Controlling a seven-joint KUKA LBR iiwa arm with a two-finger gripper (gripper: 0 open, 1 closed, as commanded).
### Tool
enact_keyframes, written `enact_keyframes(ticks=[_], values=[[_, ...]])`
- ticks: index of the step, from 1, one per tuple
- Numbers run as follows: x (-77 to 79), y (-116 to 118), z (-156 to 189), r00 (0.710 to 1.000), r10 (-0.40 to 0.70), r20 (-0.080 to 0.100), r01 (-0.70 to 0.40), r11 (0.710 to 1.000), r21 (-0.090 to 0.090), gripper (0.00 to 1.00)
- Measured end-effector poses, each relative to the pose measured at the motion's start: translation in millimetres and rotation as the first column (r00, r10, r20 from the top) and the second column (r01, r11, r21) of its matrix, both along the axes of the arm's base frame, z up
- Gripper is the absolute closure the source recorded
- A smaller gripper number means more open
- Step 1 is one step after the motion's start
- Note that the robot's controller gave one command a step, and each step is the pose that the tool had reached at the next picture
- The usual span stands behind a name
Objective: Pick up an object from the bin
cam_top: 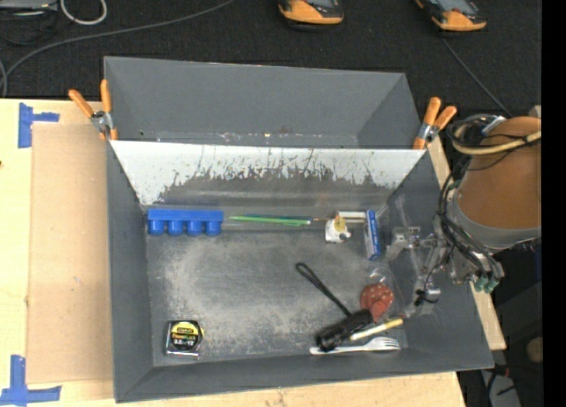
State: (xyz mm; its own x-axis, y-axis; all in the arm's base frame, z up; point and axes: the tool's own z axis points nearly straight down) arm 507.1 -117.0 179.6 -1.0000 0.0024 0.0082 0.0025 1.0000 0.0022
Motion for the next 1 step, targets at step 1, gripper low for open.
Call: enact_keyframes(ticks=[1], values=[[1.8, 0.6, 3.3, 1.000, 0.004, 0.007, -0.004, 1.000, -0.001, 0.00]])
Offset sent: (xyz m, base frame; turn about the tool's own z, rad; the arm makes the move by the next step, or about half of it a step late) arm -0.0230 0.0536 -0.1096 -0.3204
